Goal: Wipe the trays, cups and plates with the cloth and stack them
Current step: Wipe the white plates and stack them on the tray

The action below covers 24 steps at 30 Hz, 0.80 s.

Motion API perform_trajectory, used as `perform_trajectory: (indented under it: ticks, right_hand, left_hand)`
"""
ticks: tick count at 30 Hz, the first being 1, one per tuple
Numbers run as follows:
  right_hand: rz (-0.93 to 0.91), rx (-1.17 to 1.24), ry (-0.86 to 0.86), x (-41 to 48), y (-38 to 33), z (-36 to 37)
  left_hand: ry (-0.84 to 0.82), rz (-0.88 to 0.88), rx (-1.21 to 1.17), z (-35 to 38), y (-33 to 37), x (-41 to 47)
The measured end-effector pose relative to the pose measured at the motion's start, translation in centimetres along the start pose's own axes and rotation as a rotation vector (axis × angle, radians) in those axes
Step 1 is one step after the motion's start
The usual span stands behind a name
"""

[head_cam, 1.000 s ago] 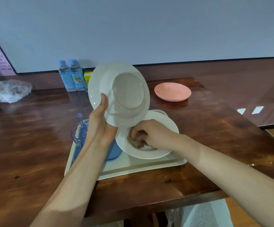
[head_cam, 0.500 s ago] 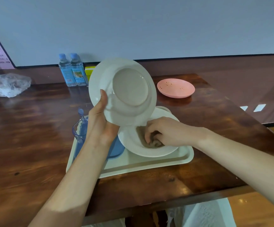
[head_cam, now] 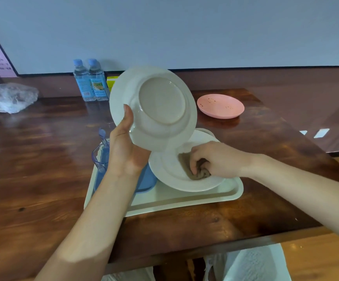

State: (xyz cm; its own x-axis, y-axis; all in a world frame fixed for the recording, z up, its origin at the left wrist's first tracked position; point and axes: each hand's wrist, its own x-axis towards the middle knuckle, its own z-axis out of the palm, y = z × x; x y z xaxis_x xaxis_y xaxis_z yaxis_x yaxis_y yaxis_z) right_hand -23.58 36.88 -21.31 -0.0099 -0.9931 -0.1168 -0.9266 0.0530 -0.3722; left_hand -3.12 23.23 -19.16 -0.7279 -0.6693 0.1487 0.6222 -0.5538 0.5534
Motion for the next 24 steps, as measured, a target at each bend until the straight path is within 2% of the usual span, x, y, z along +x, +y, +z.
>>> perform_trajectory:
  ticks: [5, 8, 13, 17, 19, 24]
  right_hand:
    - [-0.066, 0.079, 0.045, 2.3, -1.8, 1.5]
    - [-0.051, 0.091, 0.146, 3.8, -1.6, 2.1]
    - [0.055, -0.036, 0.276, 3.6, -0.7, 0.8]
    - [0.197, -0.235, 0.255, 1.1, -2.1, 1.6]
    - [0.219, -0.118, 0.189, 0.0, -3.8, 2.0]
    - [0.097, 0.441, 0.048, -1.6, -5.1, 1.0]
  left_hand:
    - [0.026, 0.016, 0.003, 0.2, -0.1, -0.1]
    - [-0.003, 0.026, 0.027, 0.4, -0.2, 0.1]
    - [0.035, 0.027, 0.041, 1.4, 0.4, -0.1]
    - [0.074, 0.014, 0.082, 2.0, 0.7, 0.0]
    - [0.09, 0.01, 0.145, 2.5, 0.7, 0.3]
    - [0.135, 0.063, 0.313, 3.4, 0.1, 0.9]
